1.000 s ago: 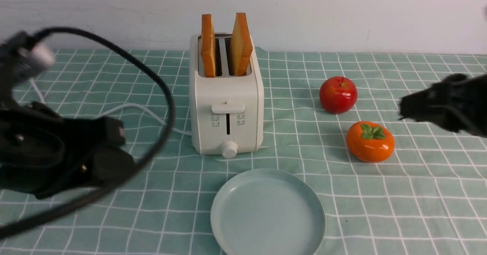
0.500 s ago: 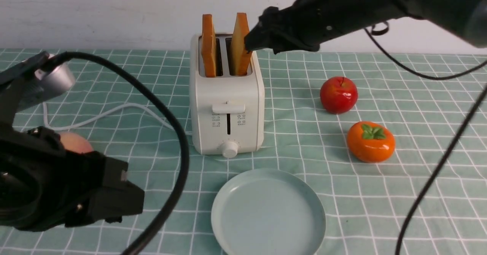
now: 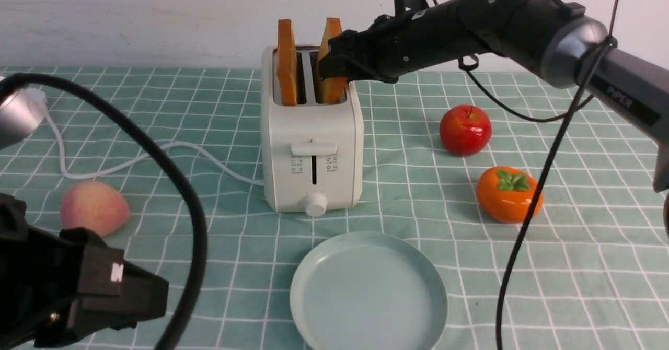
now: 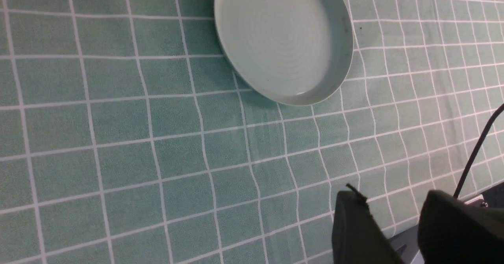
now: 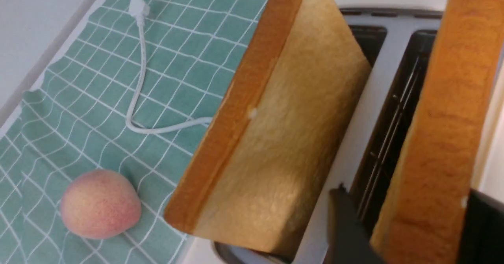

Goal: Take toasted bread from bread machine on blue coffee table place on plate.
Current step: 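Grasp the toast slice in the toaster and pull it up out of the slot with the right gripper, then place the held slice of bread on top of the slice on the plate with the right gripper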

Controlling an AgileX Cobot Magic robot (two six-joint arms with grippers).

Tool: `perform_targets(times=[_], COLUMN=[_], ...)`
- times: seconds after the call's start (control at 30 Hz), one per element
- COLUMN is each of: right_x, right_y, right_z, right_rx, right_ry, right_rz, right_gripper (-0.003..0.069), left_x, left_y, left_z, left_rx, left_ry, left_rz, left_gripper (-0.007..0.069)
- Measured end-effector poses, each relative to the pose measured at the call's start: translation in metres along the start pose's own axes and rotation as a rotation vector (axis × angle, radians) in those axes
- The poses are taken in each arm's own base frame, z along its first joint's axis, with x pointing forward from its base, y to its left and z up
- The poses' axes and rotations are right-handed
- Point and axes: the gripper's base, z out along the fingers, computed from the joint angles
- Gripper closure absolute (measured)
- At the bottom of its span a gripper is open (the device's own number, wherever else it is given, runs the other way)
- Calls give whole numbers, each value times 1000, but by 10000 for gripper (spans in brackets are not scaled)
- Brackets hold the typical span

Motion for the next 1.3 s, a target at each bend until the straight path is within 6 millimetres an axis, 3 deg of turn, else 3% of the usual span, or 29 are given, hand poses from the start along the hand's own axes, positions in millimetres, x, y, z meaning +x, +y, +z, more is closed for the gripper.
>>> perform_targets(times=[0.03, 0.07, 0.1, 0.2, 0.23, 0.3, 0.33, 0.37, 0.4, 0.43, 0.5, 0.53, 0.57, 0.6, 0.7, 0.83, 0.87, 1.07, 1.3], right_x=[-1, -2, -7, -26, -27, -46, -48, -54, -55, -56, -52, -50, -49, -42, -18, 17, 39, 122, 158], right_y=[1, 1, 3, 18, 19, 42, 44, 59, 66, 69, 78, 79, 80, 76, 64, 50, 41, 19, 3], right_z=[-3, -4, -13, -47, -50, -101, -105, -143, -167, -176, -229, -245, -247, -267, -274, -258, -241, -176, -141], right_rx=[-6, -6, -15, -30, -31, -50, -53, -52, -39, -33, 59, 113, 123, 229, 329, 320, 269, -38, -231], right_ry=[3, 4, -2, -44, -48, -85, -86, -69, -50, -54, 28, 45, 48, 70, 156, 231, 262, 326, 125], right_rz=[1, 1, 1, -29, -32, -91, -95, -152, -192, -203, -297, -324, -329, -336, -270, -132, -25, 372, 482], right_gripper=[466, 482, 564, 550, 550, 548, 548, 548, 548, 548, 548, 548, 548, 548, 548, 548, 548, 548, 548], left_x=[0, 0, 1, 1, 1, 1, 1, 1, 0, 0, -4, -5, -6, -10, -15, -17, -17, -17, -17], left_y=[0, 0, 0, 0, 0, 0, 0, 0, 0, 0, -1, -2, -2, -3, -5, -5, -6, -6, -6], left_z=[0, 0, 0, 0, 0, 0, 0, 0, 0, 0, 0, 0, 0, -1, -1, -1, -1, -1, -1], left_rx=[-1, -2, -3, -4, -4, -4, -4, -3, -1, 0, 12, 18, 19, 35, 54, 61, 62, 63, 63], left_ry=[3, 5, 9, 10, 10, 10, 10, 6, 0, -1, -41, -57, -62, -106, -166, -183, -186, -187, -187], left_rz=[0, 0, -1, -2, -2, -2, -2, -2, -2, -2, -2, -2, -2, -3, -5, -6, -4, -3, -3], left_gripper=[387, 387, 387, 387, 387, 387, 387, 387, 387, 387, 387, 387, 387, 387, 387, 387, 387, 387, 387])
